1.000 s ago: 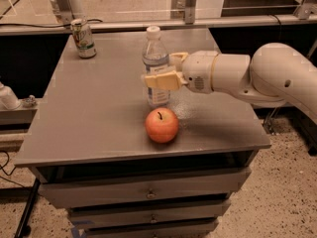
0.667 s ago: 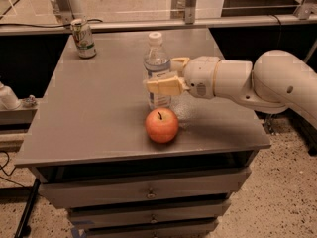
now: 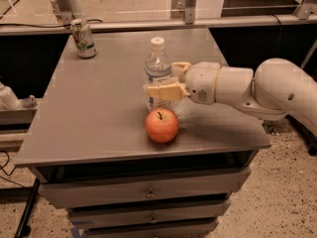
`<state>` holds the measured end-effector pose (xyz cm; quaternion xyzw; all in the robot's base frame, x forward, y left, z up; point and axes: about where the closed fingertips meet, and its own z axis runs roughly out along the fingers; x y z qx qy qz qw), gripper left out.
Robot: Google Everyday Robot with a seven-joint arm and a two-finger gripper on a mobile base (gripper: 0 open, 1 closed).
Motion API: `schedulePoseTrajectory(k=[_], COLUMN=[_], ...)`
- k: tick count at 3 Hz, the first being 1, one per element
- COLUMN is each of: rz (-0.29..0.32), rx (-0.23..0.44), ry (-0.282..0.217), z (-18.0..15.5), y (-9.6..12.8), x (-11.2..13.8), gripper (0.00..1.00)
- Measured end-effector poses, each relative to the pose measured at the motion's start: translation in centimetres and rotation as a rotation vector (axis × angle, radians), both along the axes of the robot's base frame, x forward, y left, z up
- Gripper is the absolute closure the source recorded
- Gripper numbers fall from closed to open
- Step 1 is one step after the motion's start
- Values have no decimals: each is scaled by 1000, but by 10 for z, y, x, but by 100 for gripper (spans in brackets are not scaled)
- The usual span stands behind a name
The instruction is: Move blue plastic bottle near apple
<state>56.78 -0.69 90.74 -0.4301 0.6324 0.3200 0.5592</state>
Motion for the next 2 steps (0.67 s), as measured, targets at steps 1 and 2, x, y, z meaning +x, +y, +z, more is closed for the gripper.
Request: schedulePoseTrajectory(k=[1, 2], rz=[14, 21], rx=[5, 8], ry=[-3, -5], z=[-2, -2], y=[0, 0], x=[-2, -2], gripper=[82, 58])
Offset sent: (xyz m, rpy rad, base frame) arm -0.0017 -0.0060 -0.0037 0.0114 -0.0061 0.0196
